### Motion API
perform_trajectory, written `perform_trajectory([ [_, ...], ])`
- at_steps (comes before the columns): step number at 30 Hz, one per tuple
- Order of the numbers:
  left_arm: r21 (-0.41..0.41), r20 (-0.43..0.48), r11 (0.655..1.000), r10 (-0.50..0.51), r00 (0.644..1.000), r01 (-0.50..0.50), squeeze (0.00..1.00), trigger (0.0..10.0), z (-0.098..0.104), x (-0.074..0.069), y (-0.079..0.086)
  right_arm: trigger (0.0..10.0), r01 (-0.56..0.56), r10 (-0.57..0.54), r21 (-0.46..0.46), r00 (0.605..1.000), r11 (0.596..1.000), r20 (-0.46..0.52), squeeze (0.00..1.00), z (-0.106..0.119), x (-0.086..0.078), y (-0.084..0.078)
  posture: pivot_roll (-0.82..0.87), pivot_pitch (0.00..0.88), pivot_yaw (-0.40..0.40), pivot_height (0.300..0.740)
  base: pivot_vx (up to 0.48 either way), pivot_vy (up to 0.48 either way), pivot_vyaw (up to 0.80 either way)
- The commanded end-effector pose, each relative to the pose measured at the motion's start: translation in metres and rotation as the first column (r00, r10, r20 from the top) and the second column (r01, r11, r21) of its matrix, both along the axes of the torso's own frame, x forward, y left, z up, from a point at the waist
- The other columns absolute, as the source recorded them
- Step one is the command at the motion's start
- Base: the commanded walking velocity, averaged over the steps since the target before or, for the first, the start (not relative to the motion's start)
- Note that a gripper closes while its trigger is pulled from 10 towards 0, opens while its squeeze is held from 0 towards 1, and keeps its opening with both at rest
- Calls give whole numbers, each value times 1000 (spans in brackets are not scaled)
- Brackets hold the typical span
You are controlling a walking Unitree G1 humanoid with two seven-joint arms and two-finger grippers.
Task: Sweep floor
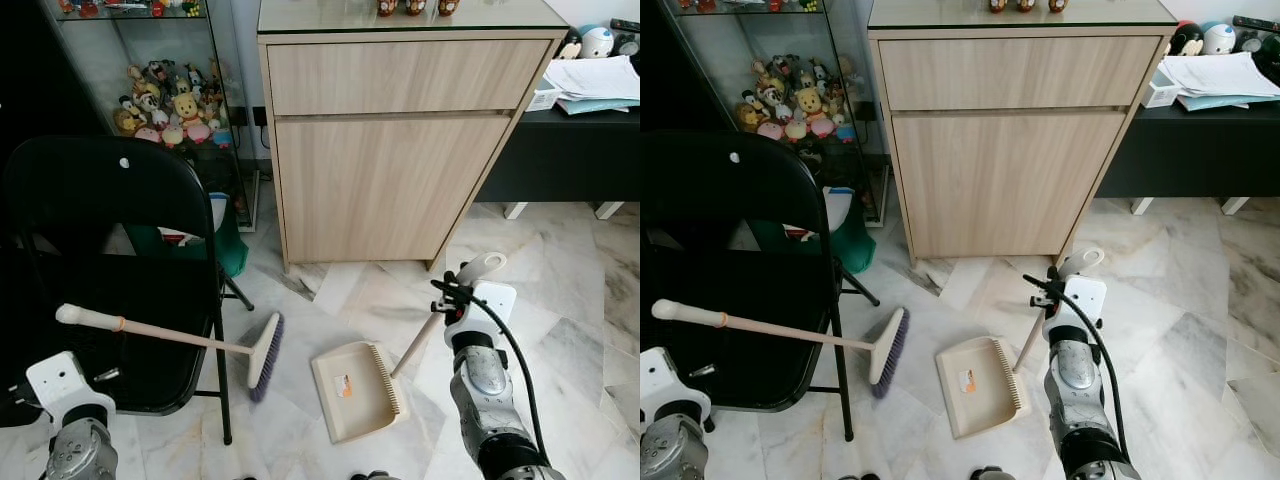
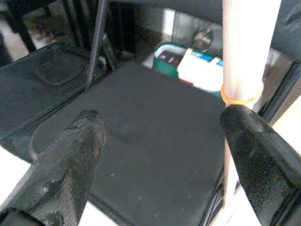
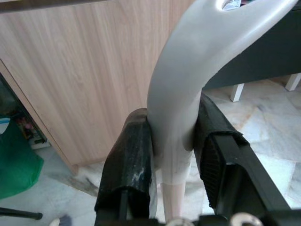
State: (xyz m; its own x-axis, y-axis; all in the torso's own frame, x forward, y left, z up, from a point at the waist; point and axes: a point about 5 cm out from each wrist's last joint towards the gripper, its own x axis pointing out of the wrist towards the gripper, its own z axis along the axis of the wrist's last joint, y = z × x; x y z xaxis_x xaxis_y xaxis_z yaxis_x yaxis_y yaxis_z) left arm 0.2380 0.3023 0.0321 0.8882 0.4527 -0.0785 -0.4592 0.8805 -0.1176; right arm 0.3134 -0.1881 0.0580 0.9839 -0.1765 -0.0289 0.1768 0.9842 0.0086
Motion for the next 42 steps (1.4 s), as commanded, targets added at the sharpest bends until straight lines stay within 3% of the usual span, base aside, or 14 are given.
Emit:
perform_trajectory([
  [1, -18, -2, 1000, 1, 1000, -1, 0, 10000, -2, -3, 1, 10000, -3, 3, 2, 1000, 1000, 7, 0, 2, 1, 1, -54, 165, -8, 740, 0, 0, 0],
  [4, -35, 2, 998, -44, 999, 45, 0, 10000, -2, -1, 0, 10000, -7, 7, 3, 1000, 1000, 6, 0, 2, 1, 1, -55, 163, -7, 740, 0, 0, 0],
  [6, 21, -42, 989, -148, 988, 149, 0, 10000, -1, -2, -2, 10000, -9, 9, 5, 1000, 1000, 8, 0, 2, 2, 2, -55, 163, -7, 740, 0, 0, 0],
  [14, 116, -117, 960, -240, 964, 254, 0, 10000, 2, -9, 8, 10000, -14, 14, 9, 1000, 1000, 4, 0, 2, 3, 3, -49, 157, -5, 740, 0, 0, 0],
  [20, 115, -87, 965, -225, 970, 234, 0, 10000, 8, -10, 15, 10000, -17, 17, 11, 1000, 1000, 4, 0, 2, 3, 5, -47, 157, -5, 740, 0, 0, 0],
  [23, 96, -47, 985, -136, 990, 140, 0, 10000, 11, -7, 19, 10000, -20, 20, 11, 1000, 1000, 4, 0, 2, 3, 5, -47, 157, -5, 740, 0, 0, 0],
  [27, 83, -23, 991, -102, 994, 104, 0, 10000, 12, -3, 14, 10000, -20, 20, 12, 1000, 1000, 6, 0, 2, 3, 6, -54, 156, -5, 740, 0, 0, 0],
  [32, 72, -7, 990, -121, 993, 121, 0, 10000, 11, 3, 4, 10000, -19, 19, 10, 1000, 1000, 7, 0, 2, 3, 5, -58, 156, -6, 740, 0, 0, 0],
  [37, 28, 28, 993, -115, 993, 115, 0, 10000, 12, 5, 2, 10000, -18, 18, 11, 1000, 1000, 7, 0, 2, 3, 4, -59, 155, -4, 740, 0, 0, 0],
  [42, 40, 46, 993, -113, 993, 111, 0, 10000, 17, 6, 5, 10000, -20, 20, 13, 1000, 1000, 7, 0, 2, 3, 5, -59, 155, -4, 740, 0, 0, 0],
])
